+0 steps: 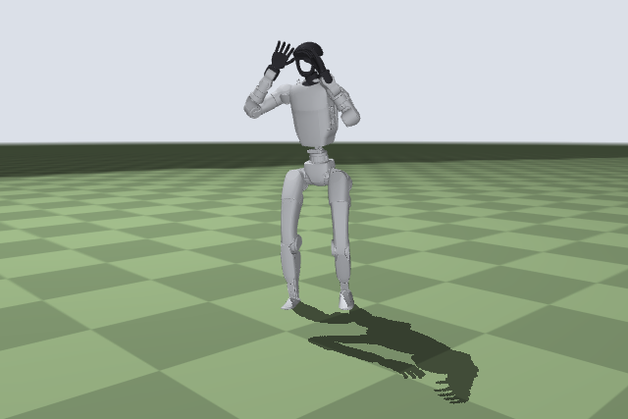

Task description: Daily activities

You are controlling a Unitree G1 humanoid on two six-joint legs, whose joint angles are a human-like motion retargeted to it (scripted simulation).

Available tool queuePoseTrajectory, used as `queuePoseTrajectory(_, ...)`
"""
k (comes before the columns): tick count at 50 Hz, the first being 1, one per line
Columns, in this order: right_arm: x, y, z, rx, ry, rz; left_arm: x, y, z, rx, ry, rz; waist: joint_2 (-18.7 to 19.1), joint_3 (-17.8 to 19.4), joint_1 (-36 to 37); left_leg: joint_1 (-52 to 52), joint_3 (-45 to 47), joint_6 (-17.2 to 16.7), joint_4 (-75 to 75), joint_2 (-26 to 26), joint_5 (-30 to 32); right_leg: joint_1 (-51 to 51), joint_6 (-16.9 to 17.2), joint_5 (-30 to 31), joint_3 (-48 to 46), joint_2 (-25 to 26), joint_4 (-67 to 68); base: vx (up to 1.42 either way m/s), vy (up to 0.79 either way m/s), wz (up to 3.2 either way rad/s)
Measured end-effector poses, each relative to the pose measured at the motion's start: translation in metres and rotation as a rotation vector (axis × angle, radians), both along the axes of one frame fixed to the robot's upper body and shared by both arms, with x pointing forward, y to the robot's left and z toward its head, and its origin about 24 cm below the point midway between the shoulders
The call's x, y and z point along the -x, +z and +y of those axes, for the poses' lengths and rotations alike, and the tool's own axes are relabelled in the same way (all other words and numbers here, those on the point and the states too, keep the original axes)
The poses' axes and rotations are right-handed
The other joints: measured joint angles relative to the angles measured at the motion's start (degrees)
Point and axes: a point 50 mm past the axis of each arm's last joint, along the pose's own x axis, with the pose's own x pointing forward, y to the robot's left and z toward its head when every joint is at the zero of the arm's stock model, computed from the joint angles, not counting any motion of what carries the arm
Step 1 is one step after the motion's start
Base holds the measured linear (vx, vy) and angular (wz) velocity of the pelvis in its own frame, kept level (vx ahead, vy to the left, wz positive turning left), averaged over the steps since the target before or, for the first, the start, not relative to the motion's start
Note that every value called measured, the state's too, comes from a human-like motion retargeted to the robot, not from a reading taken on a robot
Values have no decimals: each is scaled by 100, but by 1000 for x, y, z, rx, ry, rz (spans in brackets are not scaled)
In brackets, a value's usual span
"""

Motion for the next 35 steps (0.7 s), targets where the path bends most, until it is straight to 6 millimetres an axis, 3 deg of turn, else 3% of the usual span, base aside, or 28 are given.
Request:
queuePoseTrajectory(13,17,44,14,11,-250,-181,30,39,-20,-109,147,-299,-515,277,809,-402,-88,150,-306,-85,382,-209,178,539,-287,-103,-537,0,0,0)
queuePoseTrajectory(22,7,57,7,-35,-189,-127,34,51,-13,-52,117,-325,-319,598,901,-628,-14,286,-308,-72,519,-365,237,849,-213,-44,-889,-2,2,-23)
queuePoseTrajectory(25,-7,51,-2,-59,-129,-35,16,45,-2,10,58,-203,-178,750,752,-626,32,306,-178,-24,494,-387,237,839,-76,19,-875,0,5,-47)
queuePoseTrajectory(30,-40,6,-34,-106,-40,296,-14,4,17,103,-118,135,-4,852,327,-230,99,306,58,-31,311,-172,237,540,166,90,-585,2,5,-57)
queuePoseTrajectory(35,-45,-10,-61,-195,-98,413,-20,-16,37,173,-137,276,142,912,-42,-105,310,306,426,180,305,-253,237,414,468,308,-219,-1,3,-75)
